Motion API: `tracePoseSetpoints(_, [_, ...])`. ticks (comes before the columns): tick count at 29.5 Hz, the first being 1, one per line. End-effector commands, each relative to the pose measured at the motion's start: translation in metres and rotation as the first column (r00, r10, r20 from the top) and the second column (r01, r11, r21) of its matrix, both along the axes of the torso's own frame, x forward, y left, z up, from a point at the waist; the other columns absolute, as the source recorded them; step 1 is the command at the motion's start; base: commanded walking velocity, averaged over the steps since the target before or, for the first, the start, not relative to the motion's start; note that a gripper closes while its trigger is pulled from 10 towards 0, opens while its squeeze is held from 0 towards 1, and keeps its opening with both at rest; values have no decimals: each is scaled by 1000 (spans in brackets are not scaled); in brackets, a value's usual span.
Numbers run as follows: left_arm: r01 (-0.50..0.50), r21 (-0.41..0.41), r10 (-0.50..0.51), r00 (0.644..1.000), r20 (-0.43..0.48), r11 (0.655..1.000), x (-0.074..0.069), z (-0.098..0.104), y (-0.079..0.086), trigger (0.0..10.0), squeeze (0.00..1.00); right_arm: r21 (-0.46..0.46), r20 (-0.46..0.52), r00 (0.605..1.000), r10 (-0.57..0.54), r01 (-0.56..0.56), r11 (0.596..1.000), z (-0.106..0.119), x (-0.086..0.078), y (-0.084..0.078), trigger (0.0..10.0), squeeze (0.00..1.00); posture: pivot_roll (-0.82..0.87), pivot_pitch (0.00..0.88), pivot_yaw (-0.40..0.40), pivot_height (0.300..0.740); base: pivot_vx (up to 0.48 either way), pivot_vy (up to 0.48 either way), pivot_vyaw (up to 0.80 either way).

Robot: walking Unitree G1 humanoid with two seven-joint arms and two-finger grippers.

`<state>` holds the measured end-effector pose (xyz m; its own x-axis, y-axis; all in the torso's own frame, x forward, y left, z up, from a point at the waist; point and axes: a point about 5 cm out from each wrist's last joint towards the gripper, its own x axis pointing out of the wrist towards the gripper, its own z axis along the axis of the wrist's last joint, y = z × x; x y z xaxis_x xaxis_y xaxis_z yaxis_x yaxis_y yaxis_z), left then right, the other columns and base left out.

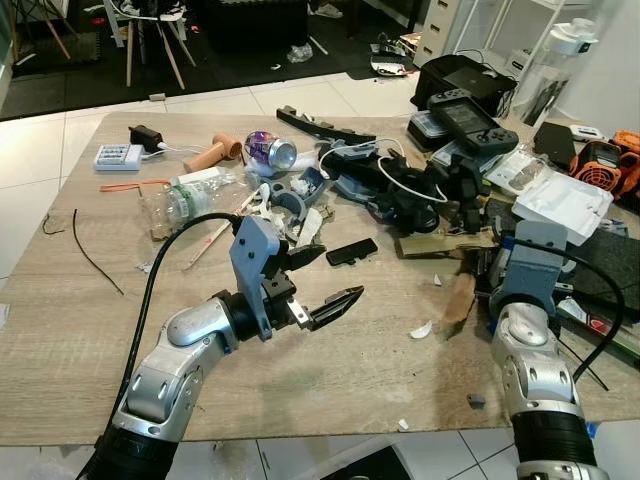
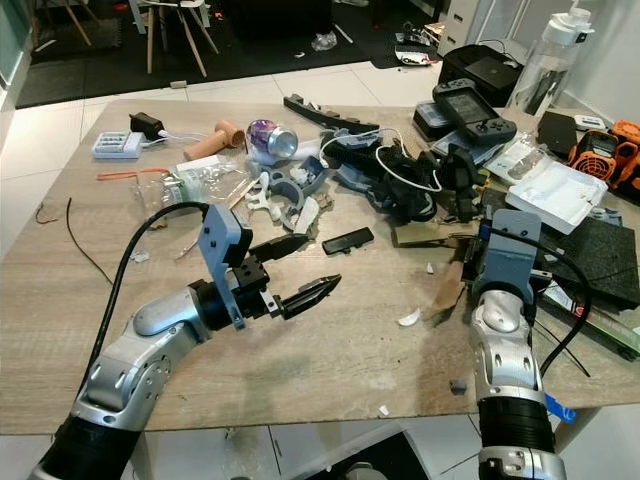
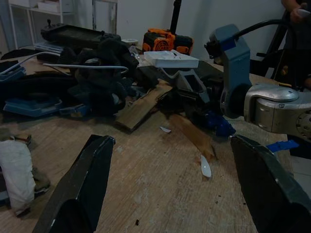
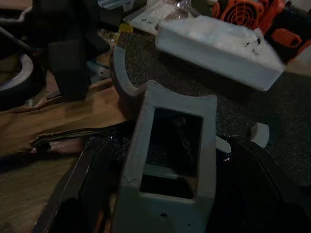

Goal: Picking trash to rubbish bin

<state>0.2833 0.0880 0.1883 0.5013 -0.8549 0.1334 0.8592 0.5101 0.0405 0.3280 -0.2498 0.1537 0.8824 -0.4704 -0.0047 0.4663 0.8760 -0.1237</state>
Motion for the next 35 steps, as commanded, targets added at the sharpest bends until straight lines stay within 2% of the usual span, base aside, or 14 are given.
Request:
tracePoseSetpoints(1, [8, 3, -8, 1000, -2, 1000, -4, -1, 0, 10000, 0, 36, -38, 999, -13, 14, 999, -9, -2, -3, 10000, 0, 36, 148, -22, 740, 0, 0, 0])
tracePoseSetpoints(6, [1, 7, -1, 1000, 0, 1000, -3, -1, 1, 10000, 0, 38, -28, 1000, -5, 6, 999, -7, 1, -3, 10000, 0, 37, 141, -21, 740, 0, 0, 0])
tracePoseSetpoints(7, [0, 8, 0, 1000, 0, 1000, -3, -1, 1, 10000, 0, 42, -26, 1000, -1, 2, 999, -8, 1, -2, 0, 0, 39, 135, -19, 740, 0, 0, 0])
tracePoseSetpoints(18, [-1, 14, 1, 1000, 5, 1000, -3, 0, 4, 10000, 0, 55, -20, 1000, 12, -11, 998, -9, 1, 6, 0, 0, 44, 122, -14, 740, 0, 0, 0])
tracePoseSetpoints(21, [-6, 11, 6, 1000, 6, 1000, -2, 1, 5, 10000, 0, 77, 10, 999, 36, -36, 996, -3, 2, 15, 0, 0, 44, 122, -12, 740, 0, 0, 0])
tracePoseSetpoints(23, [-30, -19, 30, 1000, -1, 999, -1, 3, 10, 10000, 0, 92, 100, 991, 92, -102, 991, 12, 5, 29, 0, 0, 41, 118, -4, 740, 0, 0, 0])
tracePoseSetpoints(24, [-61, -51, 61, 998, -6, 997, 2, 6, 13, 10000, 0, 97, 173, 971, 164, -182, 978, 23, 8, 41, 3059, 0, 43, 115, -3, 740, 0, 0, 0])
tracePoseSetpoints(27, [-83, -73, 83, 997, -10, 994, 3, 7, 16, 10000, 0, 95, 222, 952, 212, -237, 967, 29, 9, 49, 3059, 0, 43, 115, -3, 740, 0, 0, 0])
tracePoseSetpoints(28, [-131, -90, 131, 991, -2, 987, 7, 9, 19, 10000, 0, 55, 269, 924, 271, -296, 954, 37, 9, 57, 8510, 0, 48, 112, -6, 740, 0, 0, 0])
tracePoseSetpoints(29, [-188, -105, 188, 982, -3, 977, 11, 10, 24, 10000, 0, 20, 301, 888, 348, -370, 929, 45, 10, 67, 10000, 0, 49, 108, -7, 740, 0, 0, 0])
tracePoseSetpoints(31, [-248, -110, 250, 968, 10, 963, 14, 12, 30, 10000, 0, -22, 312, 850, 424, -439, 898, 50, 10, 77, 10000, 0, 49, 104, -8, 740, 0, 0, 0])
tracePoseSetpoints(32, [-248, -110, 250, 968, 10, 963, 14, 12, 30, 10000, 0, -22, 312, 850, 424, -439, 898, 50, 10, 77, 10000, 0, 49, 104, -8, 740, 0, 0, 0])
tracePoseSetpoints(34, [-360, -83, 364, 931, 37, 929, 19, 11, 40, 10000, 0, -93, 314, 802, 507, -506, 858, 57, 9, 91, 10000, 0, 54, 96, -12, 740, 0, 0, 0])
tracePoseSetpoints(35, [-420, -48, 423, 904, 63, 906, 21, 10, 45, 10000, 0, -109, 310, 797, 518, -511, 853, 57, 9, 93, 10000, 0, 54, 96, -12, 740, 0, 0, 0])
